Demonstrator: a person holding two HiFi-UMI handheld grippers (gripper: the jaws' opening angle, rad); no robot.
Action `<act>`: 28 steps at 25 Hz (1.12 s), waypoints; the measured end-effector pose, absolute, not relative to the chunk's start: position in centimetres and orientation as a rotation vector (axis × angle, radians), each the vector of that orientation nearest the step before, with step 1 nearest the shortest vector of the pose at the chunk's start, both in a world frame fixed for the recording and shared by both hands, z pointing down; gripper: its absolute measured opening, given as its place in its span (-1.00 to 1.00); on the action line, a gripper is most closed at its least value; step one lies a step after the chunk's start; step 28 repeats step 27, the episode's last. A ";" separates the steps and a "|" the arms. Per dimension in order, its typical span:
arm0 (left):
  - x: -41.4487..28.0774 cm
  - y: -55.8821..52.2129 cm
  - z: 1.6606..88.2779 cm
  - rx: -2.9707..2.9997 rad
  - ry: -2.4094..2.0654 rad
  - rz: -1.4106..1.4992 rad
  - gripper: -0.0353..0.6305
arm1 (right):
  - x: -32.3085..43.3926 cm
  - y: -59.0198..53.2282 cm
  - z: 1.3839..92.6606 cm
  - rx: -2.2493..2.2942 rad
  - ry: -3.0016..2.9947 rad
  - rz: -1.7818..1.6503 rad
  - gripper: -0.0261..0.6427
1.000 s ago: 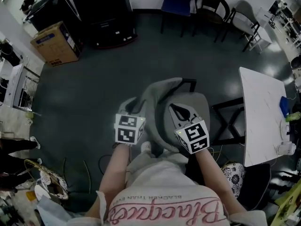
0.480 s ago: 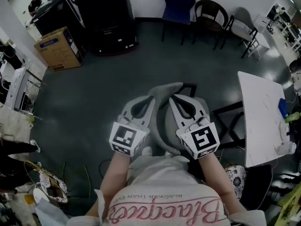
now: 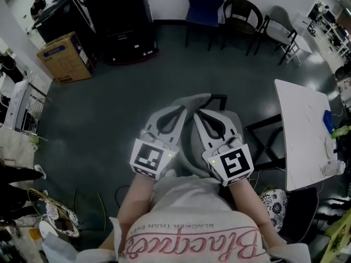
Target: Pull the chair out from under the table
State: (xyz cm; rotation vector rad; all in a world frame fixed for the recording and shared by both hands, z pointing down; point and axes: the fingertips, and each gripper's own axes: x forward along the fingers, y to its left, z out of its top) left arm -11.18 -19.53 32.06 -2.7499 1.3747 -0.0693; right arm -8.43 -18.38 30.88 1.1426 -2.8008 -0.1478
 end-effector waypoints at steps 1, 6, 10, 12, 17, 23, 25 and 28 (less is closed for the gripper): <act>-11.1 -19.6 32.1 -2.744 1.379 -0.070 -0.88 | -8.4 -18.4 31.0 1.142 -2.806 -0.149 -0.91; -10.6 -19.9 32.3 -2.728 1.393 -0.068 -0.88 | -7.7 -18.4 31.5 1.156 -2.821 -0.145 -0.91; -9.8 -20.0 32.4 -2.727 1.379 -0.067 -0.88 | -7.1 -18.4 31.8 1.161 -2.830 -0.143 -0.91; -9.7 -20.0 32.4 -2.732 1.383 -0.058 -0.88 | -6.9 -18.4 32.0 1.162 -2.827 -0.144 -0.91; -9.4 -20.1 32.7 -2.735 1.391 -0.044 -0.88 | -6.5 -18.4 31.8 1.166 -2.838 -0.156 -0.91; -8.9 -20.1 32.4 -2.732 1.369 -0.058 -0.88 | -6.7 -18.3 31.9 1.141 -2.844 -0.151 -0.91; -8.8 -20.1 32.4 -2.733 1.365 -0.061 -0.88 | -6.7 -18.4 32.0 1.139 -2.849 -0.140 -0.91; -8.6 -20.2 32.5 -2.734 1.362 -0.066 -0.88 | -6.6 -18.6 32.2 1.139 -2.852 -0.126 -0.91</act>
